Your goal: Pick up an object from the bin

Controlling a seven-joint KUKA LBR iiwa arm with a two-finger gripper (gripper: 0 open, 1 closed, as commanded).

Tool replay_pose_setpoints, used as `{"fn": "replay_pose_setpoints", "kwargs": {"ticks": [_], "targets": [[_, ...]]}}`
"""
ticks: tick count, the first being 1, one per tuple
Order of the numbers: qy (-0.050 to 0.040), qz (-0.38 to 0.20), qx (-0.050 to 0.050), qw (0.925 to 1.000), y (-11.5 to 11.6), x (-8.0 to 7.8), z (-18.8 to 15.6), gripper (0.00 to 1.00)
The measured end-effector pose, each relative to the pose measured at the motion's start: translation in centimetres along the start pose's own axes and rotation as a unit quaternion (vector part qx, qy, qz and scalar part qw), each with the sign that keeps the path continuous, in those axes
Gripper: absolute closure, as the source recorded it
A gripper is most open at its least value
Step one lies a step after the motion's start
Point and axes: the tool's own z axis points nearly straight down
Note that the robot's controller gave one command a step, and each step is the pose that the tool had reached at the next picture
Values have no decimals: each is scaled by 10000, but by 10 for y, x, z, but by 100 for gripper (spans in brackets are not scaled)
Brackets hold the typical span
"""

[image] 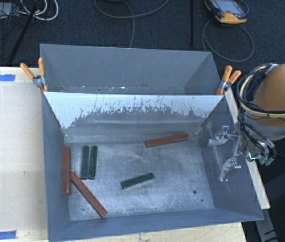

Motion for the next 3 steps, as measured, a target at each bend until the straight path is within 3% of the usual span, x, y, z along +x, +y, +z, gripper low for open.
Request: {"fn": "replay_pose_setpoints", "kwargs": {"ticks": [1,2,3], "targets": [[-35,-14,7,10000,1,-2,-4,0],[-64,415,16,9991,14,-10,10,0],[-22,946,-9,9955,43,-20,27,0]]}}
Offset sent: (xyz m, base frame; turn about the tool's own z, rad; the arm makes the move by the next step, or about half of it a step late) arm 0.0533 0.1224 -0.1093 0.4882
